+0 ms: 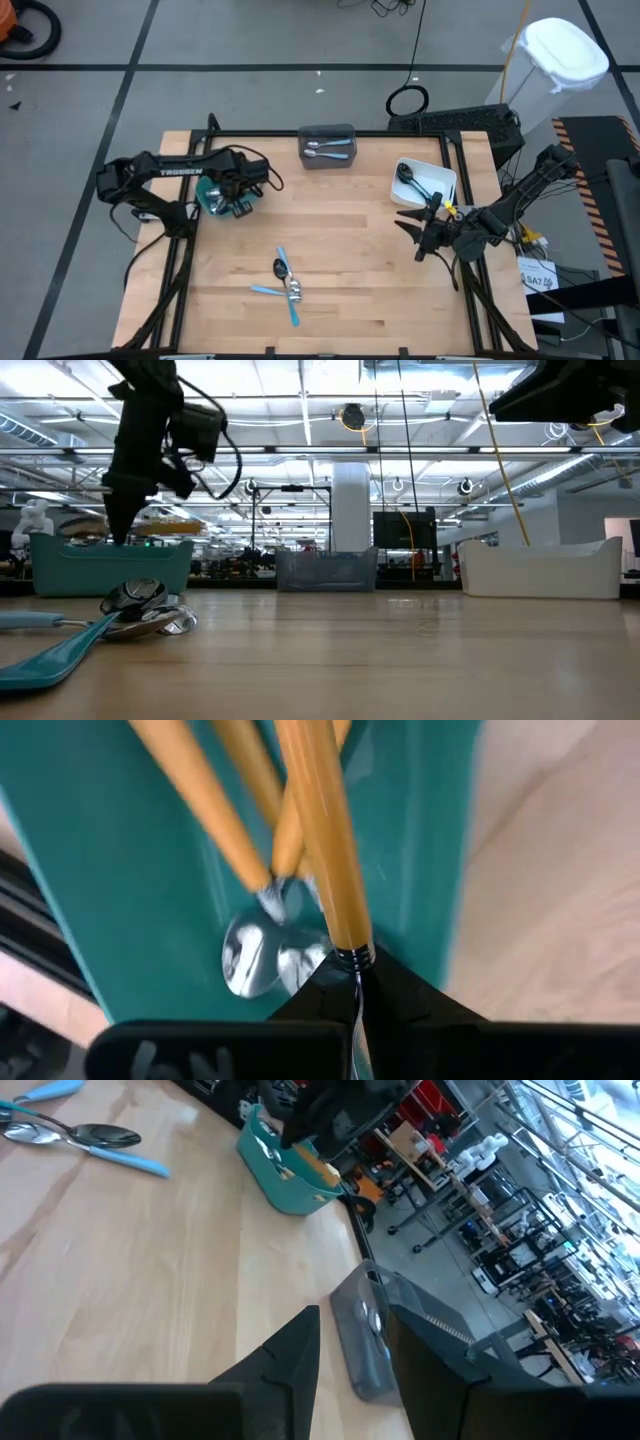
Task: Sort silverware by color (type)
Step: Put the yellow spoon into the green bin
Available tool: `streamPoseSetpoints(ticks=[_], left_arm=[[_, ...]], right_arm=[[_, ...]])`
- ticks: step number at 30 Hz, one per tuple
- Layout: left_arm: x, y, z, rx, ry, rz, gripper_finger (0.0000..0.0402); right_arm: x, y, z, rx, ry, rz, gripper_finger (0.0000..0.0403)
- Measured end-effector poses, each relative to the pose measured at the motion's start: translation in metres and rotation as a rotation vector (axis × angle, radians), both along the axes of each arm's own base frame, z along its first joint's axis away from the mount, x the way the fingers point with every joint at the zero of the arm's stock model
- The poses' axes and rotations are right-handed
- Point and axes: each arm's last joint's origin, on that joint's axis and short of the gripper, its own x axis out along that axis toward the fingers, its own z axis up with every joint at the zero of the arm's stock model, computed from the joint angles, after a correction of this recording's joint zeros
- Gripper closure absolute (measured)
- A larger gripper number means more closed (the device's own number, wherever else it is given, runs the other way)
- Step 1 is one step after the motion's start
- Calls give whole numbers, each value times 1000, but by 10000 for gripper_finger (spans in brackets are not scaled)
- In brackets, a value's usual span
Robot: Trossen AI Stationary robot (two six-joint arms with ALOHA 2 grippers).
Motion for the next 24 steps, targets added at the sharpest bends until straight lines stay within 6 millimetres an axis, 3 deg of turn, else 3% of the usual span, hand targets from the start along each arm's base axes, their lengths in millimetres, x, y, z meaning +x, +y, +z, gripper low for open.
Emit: streamPoseSetpoints(ticks=[7, 19, 24], left_arm=[[-20, 12, -20, -17, 60, 148, 392], [-23, 23, -22, 10, 19, 275, 391], [-23, 23, -22, 14, 18, 292, 363]], right_arm=[[0, 1, -1, 50, 0, 31, 289], [0, 2, -1, 76, -3, 40, 289], [1, 2, -1, 80, 0, 48, 289]])
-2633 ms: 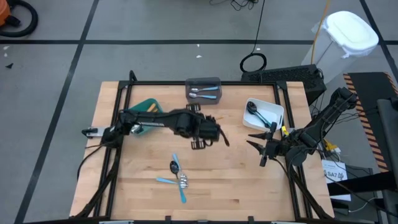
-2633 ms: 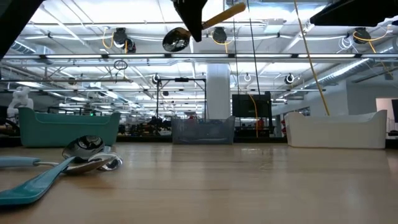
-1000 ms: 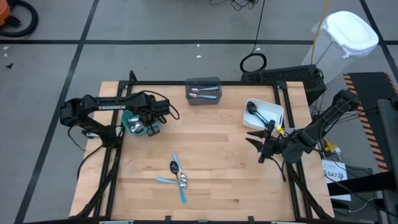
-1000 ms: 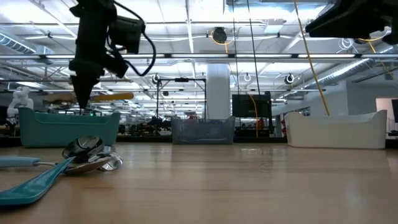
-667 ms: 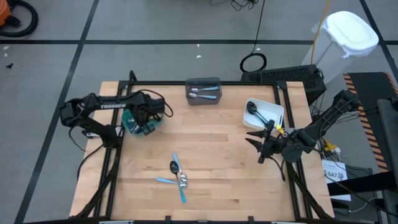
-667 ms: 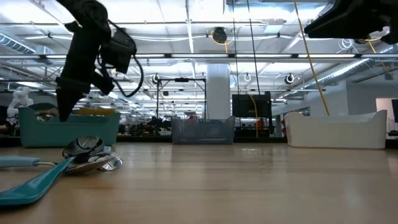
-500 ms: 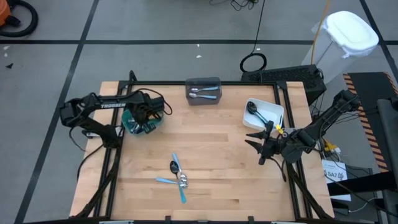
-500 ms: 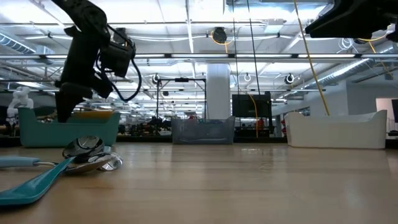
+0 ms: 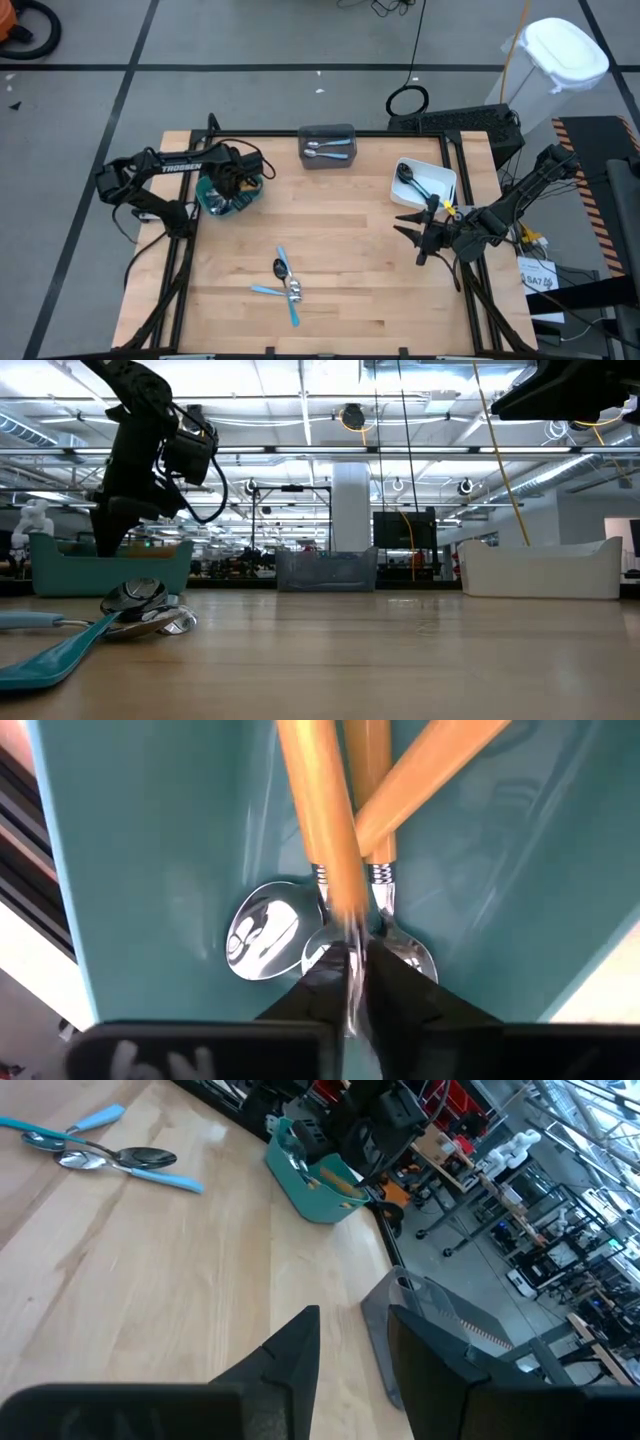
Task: Sort silverware by color (type)
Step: Put the yellow spoon into the green bin, then put the blue spoon into the white bin
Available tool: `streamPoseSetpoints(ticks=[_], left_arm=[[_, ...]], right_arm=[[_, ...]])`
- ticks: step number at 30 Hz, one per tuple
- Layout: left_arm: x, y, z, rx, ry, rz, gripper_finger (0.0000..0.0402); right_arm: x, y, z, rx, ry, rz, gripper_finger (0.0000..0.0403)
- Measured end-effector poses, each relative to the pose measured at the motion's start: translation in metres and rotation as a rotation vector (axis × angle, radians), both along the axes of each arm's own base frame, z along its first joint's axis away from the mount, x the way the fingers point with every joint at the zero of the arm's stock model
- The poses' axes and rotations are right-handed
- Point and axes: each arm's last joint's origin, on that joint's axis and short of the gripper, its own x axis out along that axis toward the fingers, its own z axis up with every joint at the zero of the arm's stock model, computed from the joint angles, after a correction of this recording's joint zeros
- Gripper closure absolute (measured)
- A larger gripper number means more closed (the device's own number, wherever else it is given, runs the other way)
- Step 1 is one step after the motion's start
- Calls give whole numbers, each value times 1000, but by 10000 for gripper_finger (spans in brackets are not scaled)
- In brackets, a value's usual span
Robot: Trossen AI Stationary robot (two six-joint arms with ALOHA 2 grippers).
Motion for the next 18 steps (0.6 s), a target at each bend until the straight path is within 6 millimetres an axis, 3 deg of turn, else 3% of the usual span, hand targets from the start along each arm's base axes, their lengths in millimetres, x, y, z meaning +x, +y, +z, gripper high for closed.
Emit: streamPoseSetpoints(ticks=[7, 11, 18], left_arm=[[-2, -2, 1, 3, 30, 10, 292], [-1, -5, 3, 10, 53, 13, 271], [23, -22, 38, 67, -16, 0, 268]], right_arm=[[0, 0, 0, -1, 1, 0, 289], [0, 0, 0, -3, 1, 1, 289], [0, 0, 0, -24, 5, 8, 289]])
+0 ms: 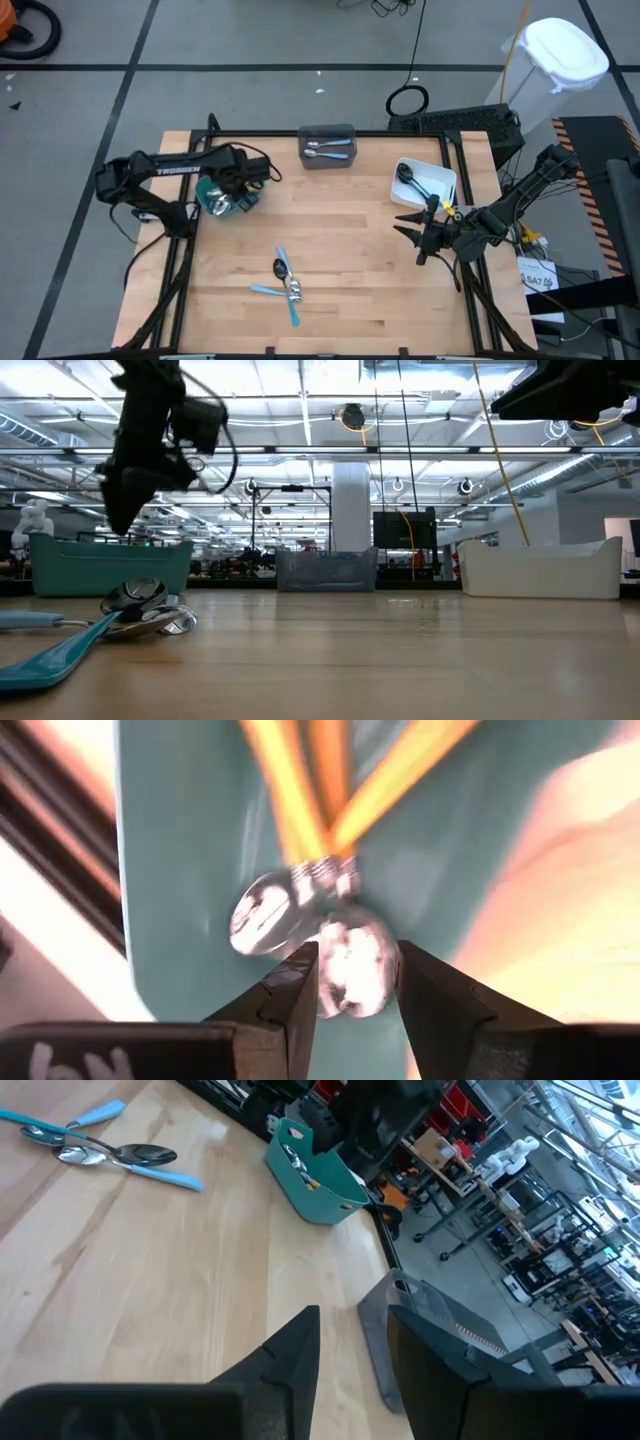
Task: Sort silverware by color (type)
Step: Put the blue spoon into the white bin
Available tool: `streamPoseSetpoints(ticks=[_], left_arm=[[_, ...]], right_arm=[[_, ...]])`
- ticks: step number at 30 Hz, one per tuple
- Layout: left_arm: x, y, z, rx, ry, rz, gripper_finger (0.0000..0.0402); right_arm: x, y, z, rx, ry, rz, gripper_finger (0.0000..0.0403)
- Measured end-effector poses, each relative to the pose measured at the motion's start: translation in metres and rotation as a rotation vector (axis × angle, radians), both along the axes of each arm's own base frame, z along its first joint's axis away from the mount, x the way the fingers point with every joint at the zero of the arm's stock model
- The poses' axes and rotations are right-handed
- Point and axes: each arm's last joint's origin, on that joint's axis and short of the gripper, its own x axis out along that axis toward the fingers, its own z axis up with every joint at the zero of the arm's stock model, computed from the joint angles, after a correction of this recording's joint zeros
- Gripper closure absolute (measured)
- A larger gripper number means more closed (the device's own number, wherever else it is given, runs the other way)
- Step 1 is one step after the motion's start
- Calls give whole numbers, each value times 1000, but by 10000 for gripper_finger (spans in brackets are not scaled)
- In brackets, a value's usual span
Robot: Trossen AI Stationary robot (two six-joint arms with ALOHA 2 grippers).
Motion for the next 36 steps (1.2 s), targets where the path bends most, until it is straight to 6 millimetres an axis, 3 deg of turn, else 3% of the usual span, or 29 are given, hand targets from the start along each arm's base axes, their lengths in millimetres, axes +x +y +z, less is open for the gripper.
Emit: streamPoseSetpoints(ticks=[6, 12, 22, 29, 36], left_arm=[[31, -42, 32, 150, -145, -141, 268], [52, -99, 37, 266, -389, -225, 268], [82, -194, 10, 422, -709, -427, 268], [100, -222, -29, 416, -702, -476, 268], [102, -252, -42, 277, -701, -480, 268]], right_arm=[[0, 0, 0, -21, 9, 6, 289], [0, 0, -1, 28, -3, -1, 289], [2, 6, -4, 423, -23, 50, 289], [11, 16, -20, 614, 16, -14, 289], [33, 39, -43, 683, 19, -30, 289]])
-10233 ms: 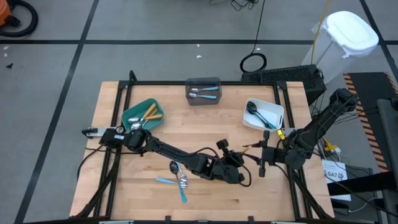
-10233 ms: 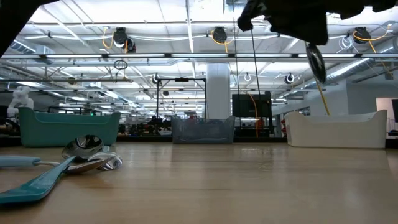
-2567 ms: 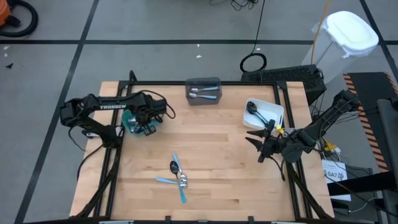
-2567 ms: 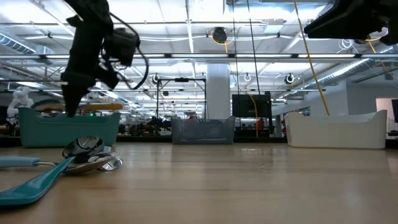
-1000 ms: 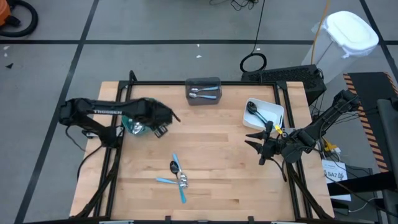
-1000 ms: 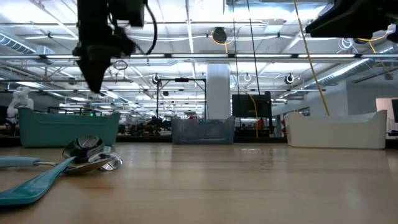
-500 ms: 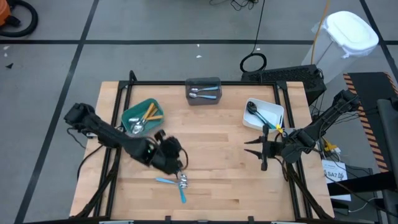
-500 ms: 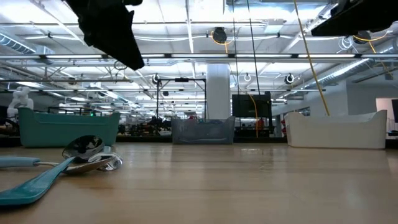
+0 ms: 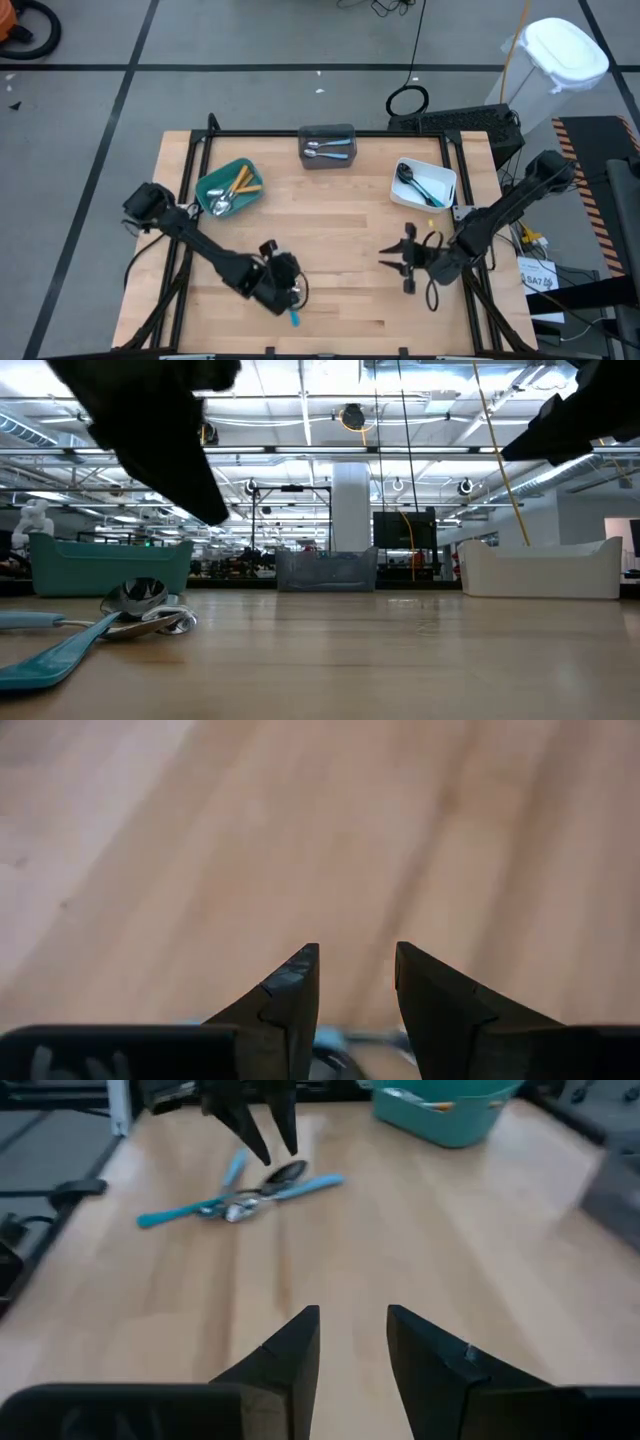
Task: Sort silverware by color (type)
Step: Put the blue spoon into the white bin
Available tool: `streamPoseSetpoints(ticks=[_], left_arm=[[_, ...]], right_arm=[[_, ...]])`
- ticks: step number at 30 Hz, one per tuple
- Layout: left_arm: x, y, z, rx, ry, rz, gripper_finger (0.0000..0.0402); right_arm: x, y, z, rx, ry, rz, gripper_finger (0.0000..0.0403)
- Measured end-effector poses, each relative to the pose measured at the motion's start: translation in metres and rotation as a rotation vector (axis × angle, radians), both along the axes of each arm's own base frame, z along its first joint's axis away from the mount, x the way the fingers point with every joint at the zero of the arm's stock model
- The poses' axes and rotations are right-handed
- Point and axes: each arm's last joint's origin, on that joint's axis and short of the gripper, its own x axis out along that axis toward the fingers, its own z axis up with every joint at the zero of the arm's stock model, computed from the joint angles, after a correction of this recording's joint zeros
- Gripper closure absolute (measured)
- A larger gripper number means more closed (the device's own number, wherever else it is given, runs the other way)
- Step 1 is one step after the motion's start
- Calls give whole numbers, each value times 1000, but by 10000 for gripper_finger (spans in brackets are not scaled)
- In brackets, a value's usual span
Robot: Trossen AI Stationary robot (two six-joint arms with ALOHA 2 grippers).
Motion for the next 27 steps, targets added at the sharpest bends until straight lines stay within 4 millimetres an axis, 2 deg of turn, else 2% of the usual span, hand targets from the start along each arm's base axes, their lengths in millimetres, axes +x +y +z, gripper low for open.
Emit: streamPoseSetpoints(ticks=[6, 12, 18, 27], left_arm=[[-16, -31, 3, 7, -21, -115, 268], [-27, -43, 1, 136, 100, -404, 268], [-25, -31, -2, 238, 259, -638, 268], [-10, -8, -4, 154, 364, -843, 268]], right_arm=[[18, 20, -18, 85, -11, 95, 289], [26, 31, -33, 127, 14, 181, 289], [29, 34, -38, 83, 0, 207, 289], [30, 34, -39, 10, 3, 235, 289]])
